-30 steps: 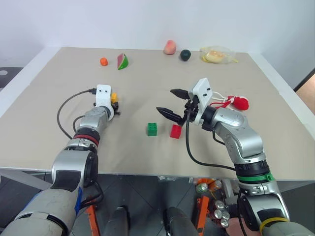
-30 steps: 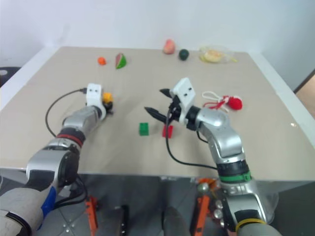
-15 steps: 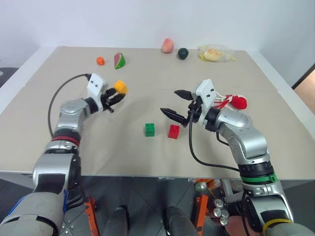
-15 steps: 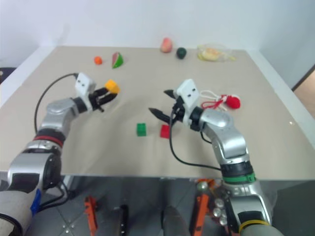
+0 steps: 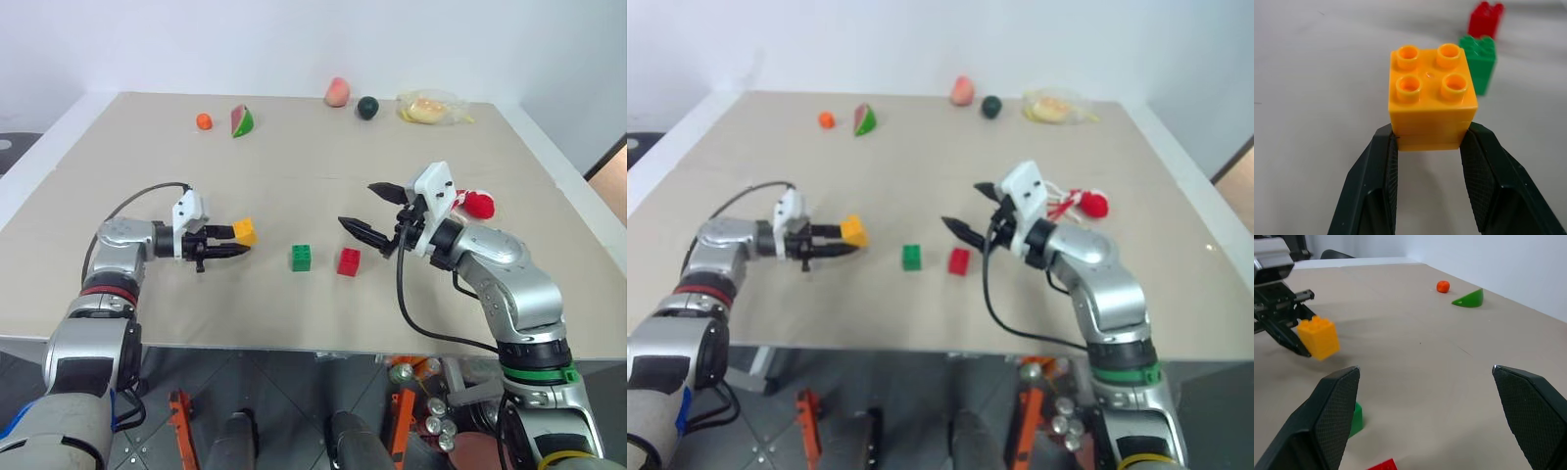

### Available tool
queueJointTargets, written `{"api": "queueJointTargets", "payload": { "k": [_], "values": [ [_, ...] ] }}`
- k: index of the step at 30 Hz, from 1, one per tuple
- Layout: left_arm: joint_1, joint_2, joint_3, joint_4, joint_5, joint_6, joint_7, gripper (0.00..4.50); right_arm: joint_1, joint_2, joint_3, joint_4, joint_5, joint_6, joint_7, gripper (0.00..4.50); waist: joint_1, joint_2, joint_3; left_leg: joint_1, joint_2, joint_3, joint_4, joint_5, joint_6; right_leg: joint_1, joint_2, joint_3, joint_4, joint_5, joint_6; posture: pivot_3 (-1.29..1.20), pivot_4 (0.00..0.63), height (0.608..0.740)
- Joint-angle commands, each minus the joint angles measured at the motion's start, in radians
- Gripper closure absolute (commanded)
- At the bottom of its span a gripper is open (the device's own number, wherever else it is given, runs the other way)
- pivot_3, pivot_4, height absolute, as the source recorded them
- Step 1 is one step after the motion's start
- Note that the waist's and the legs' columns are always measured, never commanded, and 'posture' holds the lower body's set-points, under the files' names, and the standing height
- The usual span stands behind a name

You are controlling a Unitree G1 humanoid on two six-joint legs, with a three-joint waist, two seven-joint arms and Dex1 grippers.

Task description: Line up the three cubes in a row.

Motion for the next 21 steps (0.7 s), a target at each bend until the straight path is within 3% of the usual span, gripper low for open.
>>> {"api": "queueJointTargets", "payload": {
  "k": [1, 21],
  "values": [
    [-0.032, -0.004, -0.018, 0.013, 0.028, -0.041, -0.018, 3.23, 0.016, -0.024, -0.046, -0.082, 0.026, 0.022, -0.014, 0.0, -0.001, 0.0, 0.0, 0.0, 0.0, 0.0, 0.0, 0.0, 0.0, 0.0, 0.0, 0.0, 0.0, 0.0, 0.0, 0.0, 0.15, 0.74],
    [-0.03, -0.026, -0.052, 0.074, 0.1, -0.126, -0.031, 3.23, 0.148, -0.098, -0.138, -0.293, 0.108, 0.17, -0.096, 0.0, -0.001, 0.0, 0.0, 0.0, 0.0, 0.0, 0.0, 0.0, 0.0, 0.0, 0.0, 0.0, 0.0, -0.001, -0.001, 0.0, 0.15, 0.74]
  ]
}}
